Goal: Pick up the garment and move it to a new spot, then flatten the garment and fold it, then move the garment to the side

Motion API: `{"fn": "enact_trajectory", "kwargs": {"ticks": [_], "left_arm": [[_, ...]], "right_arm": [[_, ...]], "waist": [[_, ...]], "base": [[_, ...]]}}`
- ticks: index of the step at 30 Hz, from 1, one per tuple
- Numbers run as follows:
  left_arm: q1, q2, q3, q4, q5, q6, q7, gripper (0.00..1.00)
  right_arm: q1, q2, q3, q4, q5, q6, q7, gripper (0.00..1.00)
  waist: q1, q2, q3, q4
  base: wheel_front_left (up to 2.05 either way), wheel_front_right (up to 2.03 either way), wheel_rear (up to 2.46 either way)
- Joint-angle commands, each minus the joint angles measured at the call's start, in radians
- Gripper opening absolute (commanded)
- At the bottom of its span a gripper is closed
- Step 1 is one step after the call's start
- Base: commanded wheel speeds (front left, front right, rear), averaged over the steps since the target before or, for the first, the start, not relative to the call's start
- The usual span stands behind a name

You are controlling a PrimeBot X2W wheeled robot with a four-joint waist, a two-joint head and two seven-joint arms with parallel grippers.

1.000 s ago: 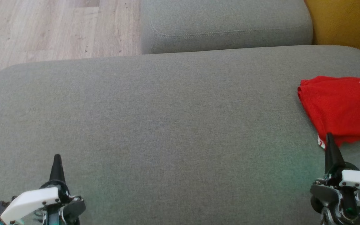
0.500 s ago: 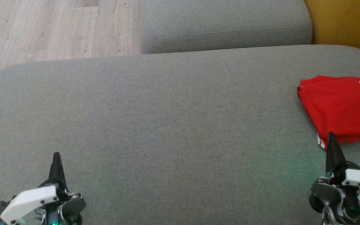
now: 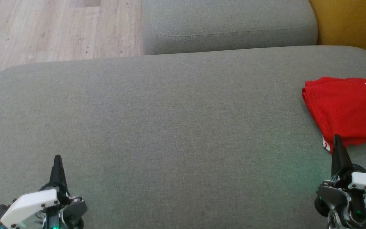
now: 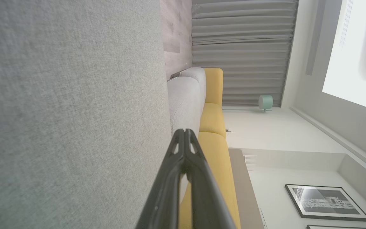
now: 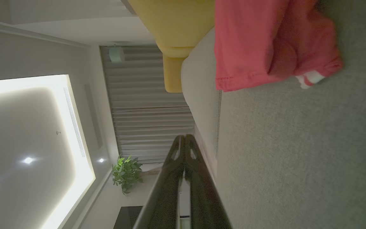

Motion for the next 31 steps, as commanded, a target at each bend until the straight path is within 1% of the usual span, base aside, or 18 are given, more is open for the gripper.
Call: {"fn": "enact_trajectory", "kwargs": {"ticks": [1,31], "left_arm": [[-0.049,0.006,0.038,-0.029,-0.002,-0.007,0.006,0.00],[-0.050,0.003,0.042,-0.029,0.001,-0.007,0.009,0.00]], "right_arm": [[-0.054,-0.014,0.015,-0.031,0.002,-0.001,0.010,0.00],[-0.055,-0.010,0.009,-0.031,-0.003,-0.001,0.015,0.00]], "waist": [[0.0000,-0.0001,0.000,0.000],[0.0000,-0.0001,0.000,0.000]], "base": [[0.00,0.00,0.00],[0.00,0.00,0.00]]}}
